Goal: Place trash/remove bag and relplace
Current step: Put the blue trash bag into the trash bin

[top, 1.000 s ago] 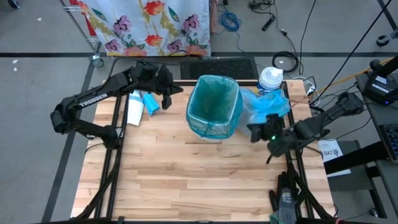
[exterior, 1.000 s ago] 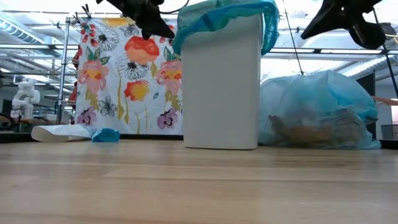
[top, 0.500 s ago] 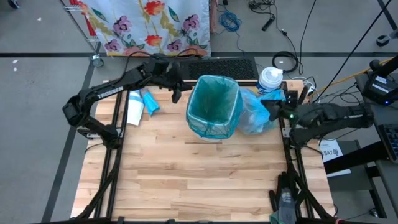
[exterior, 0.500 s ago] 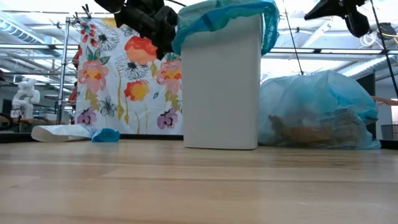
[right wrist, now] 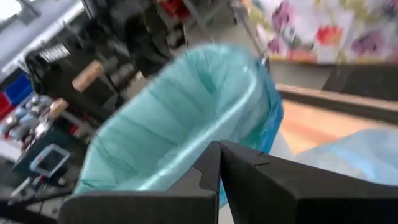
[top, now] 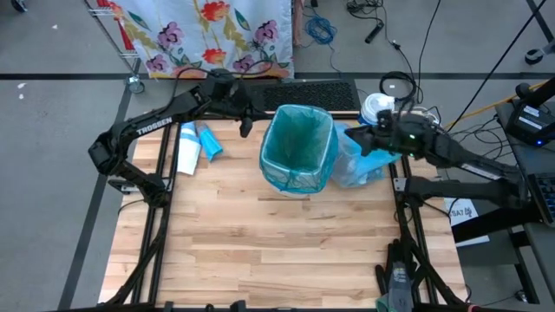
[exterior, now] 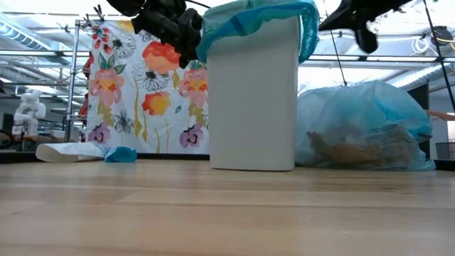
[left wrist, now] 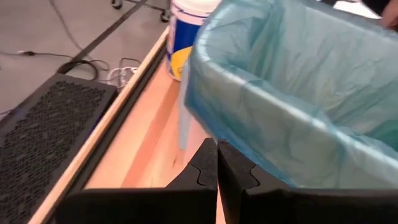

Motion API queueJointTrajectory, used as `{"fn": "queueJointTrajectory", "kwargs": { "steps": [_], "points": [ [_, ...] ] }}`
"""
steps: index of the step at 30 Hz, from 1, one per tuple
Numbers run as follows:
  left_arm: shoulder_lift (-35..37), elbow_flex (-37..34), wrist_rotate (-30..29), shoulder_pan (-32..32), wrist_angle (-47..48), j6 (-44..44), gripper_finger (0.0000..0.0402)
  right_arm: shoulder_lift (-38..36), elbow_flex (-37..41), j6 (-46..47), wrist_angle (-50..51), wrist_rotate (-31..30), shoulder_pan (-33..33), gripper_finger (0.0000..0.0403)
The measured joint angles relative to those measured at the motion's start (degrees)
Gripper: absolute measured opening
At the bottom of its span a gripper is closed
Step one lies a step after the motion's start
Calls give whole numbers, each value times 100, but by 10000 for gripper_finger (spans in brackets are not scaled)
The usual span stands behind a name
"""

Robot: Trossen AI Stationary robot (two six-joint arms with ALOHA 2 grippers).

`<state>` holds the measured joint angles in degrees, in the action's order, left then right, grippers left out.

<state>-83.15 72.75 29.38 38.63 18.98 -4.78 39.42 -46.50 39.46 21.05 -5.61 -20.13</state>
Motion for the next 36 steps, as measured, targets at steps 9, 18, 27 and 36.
{"fn": "queueJointTrajectory", "kwargs": {
  "steps": [9,18,27,36],
  "points": [
    [-120,4,333,-125,34,2,0,799,4,-174,-293,1032,-429,0],
    [-479,9,555,-445,52,16,0,1729,2,-180,-278,1195,-429,0],
    [-963,5,455,-643,790,-33,0,2585,6,-262,-321,1362,-419,0],
    [-874,0,142,-424,1029,-16,0,2422,6,-297,-318,1324,-414,0]
  ]
}}
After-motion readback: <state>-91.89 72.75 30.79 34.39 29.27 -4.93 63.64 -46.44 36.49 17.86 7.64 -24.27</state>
